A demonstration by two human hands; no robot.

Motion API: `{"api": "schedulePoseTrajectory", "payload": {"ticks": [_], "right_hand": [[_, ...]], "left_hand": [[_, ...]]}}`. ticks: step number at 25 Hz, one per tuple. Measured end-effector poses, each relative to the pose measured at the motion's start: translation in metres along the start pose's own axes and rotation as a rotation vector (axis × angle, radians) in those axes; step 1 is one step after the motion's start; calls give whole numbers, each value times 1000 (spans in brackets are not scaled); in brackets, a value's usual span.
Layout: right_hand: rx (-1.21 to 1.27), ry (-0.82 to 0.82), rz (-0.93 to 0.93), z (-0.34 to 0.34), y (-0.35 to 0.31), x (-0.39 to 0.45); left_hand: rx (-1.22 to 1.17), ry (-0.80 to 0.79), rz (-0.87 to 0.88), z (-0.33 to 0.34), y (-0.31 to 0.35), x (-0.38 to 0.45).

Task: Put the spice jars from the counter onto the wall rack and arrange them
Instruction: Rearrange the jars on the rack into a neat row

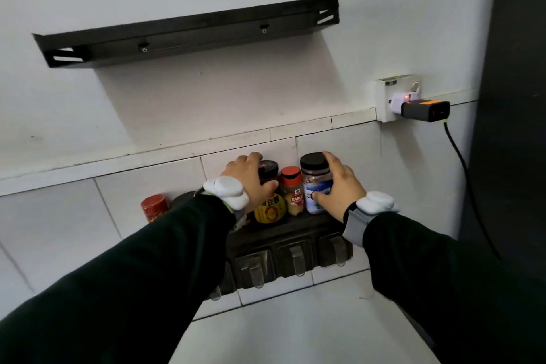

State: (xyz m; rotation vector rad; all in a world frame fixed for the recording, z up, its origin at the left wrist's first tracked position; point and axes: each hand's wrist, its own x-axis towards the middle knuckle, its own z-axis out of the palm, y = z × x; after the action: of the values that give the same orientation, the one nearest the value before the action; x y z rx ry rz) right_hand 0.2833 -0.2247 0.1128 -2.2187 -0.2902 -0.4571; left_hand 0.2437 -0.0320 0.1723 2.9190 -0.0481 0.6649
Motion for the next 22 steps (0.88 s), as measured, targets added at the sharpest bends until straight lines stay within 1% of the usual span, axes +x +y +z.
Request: {"api": "schedulePoseTrajectory", "payload": {"ticks": [4, 7, 10, 14, 18, 22], "right_hand": [[-13, -19, -47, -2, 9, 2], [-35, -43, -59, -6, 9, 3], [-61, -44, -64, -8, 6, 3], [-51, -46, -70, -4, 1, 2], [-39, -86, -96, 11, -15, -3], [-53, -108, -137, 31, -32, -8]], "left_hand": [[31, 1, -52, 1, 1, 15], [-68, 19, -100, 1, 2, 14], [-120, 17, -40, -3, 3, 1], [-168, 95, 48, -26, 2, -16], [-200, 164, 33, -56, -4, -21], [-202, 223, 34, -72, -8, -23]]}}
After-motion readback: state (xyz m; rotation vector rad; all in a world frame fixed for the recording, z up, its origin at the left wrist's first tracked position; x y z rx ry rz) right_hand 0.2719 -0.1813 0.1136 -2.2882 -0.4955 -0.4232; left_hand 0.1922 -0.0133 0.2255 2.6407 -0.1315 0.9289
